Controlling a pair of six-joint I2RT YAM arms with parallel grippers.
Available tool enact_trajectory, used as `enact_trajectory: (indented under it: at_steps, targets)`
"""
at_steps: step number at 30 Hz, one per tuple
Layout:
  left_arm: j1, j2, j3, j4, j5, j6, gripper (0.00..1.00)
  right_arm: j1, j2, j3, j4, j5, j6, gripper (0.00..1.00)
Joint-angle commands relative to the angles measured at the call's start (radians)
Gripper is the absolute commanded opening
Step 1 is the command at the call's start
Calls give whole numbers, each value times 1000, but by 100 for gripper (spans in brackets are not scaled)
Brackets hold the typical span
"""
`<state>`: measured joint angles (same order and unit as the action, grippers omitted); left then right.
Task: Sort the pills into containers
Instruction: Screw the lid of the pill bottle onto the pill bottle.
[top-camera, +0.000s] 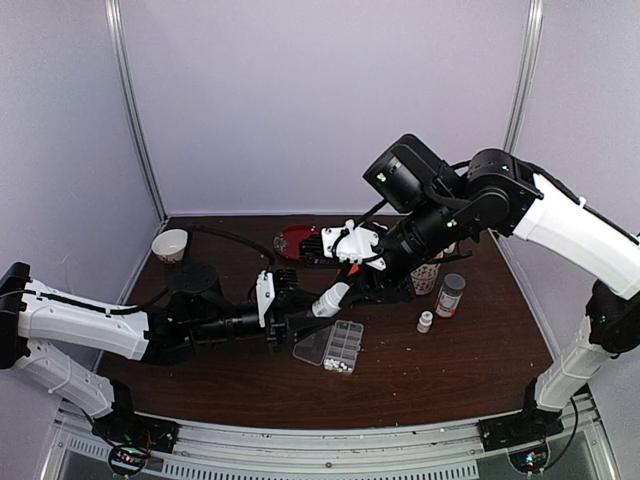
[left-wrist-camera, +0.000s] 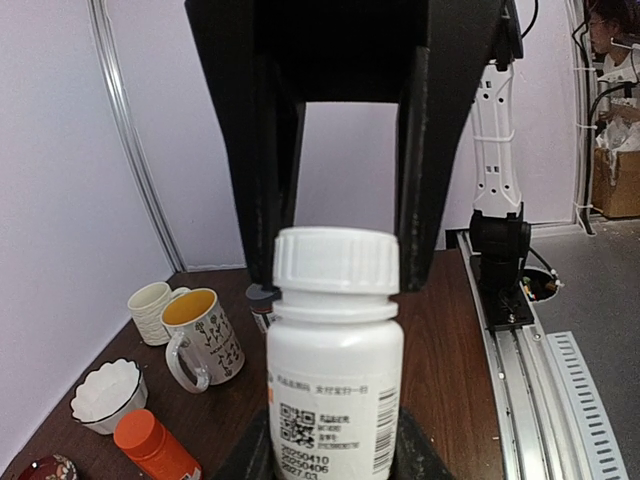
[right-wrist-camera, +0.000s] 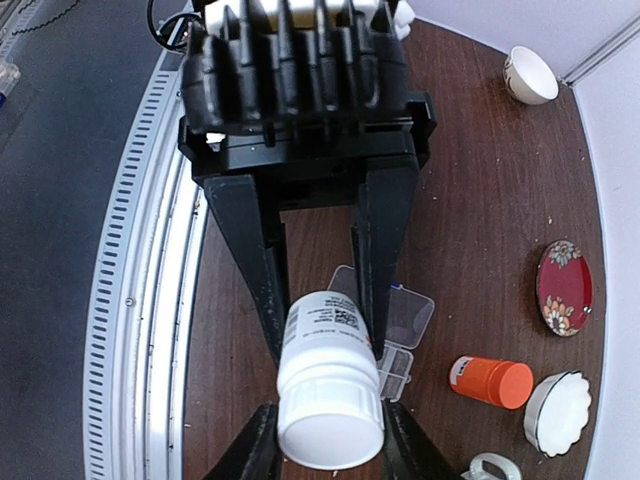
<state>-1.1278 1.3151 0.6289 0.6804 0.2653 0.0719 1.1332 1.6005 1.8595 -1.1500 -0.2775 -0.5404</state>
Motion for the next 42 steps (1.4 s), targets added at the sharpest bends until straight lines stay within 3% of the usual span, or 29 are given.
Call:
enact_trajectory:
  at_steps: [1,6,11,19,30,34,38,42]
  targets:
    - [-4,-7,31,40,12,-5,15,7,-1,18,2,20,6,29]
    - [-3,-7,28,41,-2,-3,15,8,-4,4,9,11,37,20]
    - [-4,-10,35,28,-40,21,15,6,-7,-26,47,12,177,16]
    - [-4,-3,72,-31,-142,108,15,3,31,-7,70,82,557,15]
    - [-6,20,123,-59,-291,249,14,-64,31,-52,173,53,1174,1]
    - [-6,41,148,-93,-342,324,14,-106,37,-106,211,3,1370,8]
    - [-6,59,154,-113,-378,393,14,-135,-19,-271,420,-92,1515,16]
    - [-6,57,147,-117,-398,408,14,-167,-65,-335,496,-121,1564,40]
